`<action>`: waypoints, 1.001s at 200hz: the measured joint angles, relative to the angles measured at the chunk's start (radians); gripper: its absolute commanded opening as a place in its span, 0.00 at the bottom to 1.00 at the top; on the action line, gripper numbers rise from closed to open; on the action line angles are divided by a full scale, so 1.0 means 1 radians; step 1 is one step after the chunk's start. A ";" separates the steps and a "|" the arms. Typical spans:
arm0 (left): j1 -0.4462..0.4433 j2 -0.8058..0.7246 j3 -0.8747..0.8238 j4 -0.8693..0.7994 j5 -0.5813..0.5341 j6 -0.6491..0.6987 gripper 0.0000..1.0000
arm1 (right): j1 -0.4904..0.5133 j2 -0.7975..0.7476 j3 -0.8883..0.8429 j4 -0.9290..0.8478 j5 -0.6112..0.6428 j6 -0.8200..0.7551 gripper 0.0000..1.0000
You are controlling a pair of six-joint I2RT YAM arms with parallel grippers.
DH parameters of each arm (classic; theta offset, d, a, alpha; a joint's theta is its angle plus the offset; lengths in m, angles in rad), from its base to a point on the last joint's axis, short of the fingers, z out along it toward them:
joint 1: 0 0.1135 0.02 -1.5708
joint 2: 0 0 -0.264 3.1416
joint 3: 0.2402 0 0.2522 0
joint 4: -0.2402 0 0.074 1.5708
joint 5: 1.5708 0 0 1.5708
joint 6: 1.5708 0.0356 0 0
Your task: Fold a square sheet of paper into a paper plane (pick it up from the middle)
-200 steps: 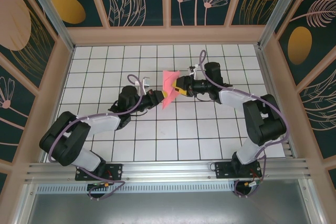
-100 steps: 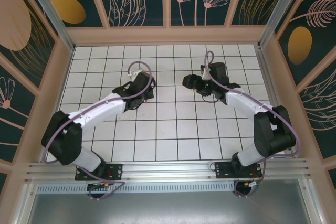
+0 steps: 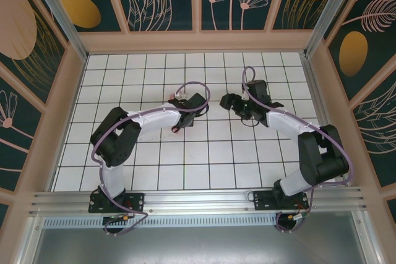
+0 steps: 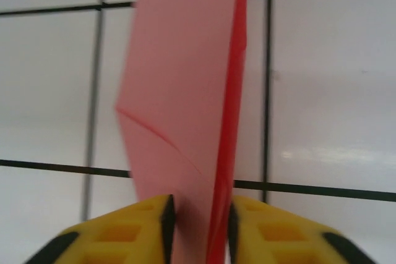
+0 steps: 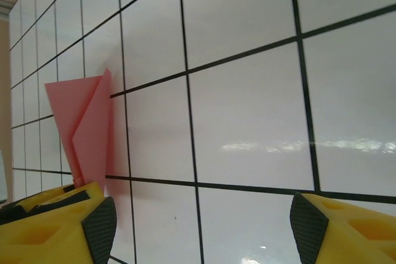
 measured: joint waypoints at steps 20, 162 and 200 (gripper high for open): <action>0.005 0.001 0.000 0.066 0.083 0.003 0.47 | -0.003 0.000 -0.016 0.001 0.006 0.012 0.72; 0.349 -0.437 -0.481 0.437 0.370 -0.063 0.58 | 0.394 0.375 0.291 0.054 -0.062 0.056 0.28; 0.375 -0.452 -0.525 0.447 0.382 -0.080 0.58 | 0.421 0.507 0.389 0.053 -0.111 0.056 0.26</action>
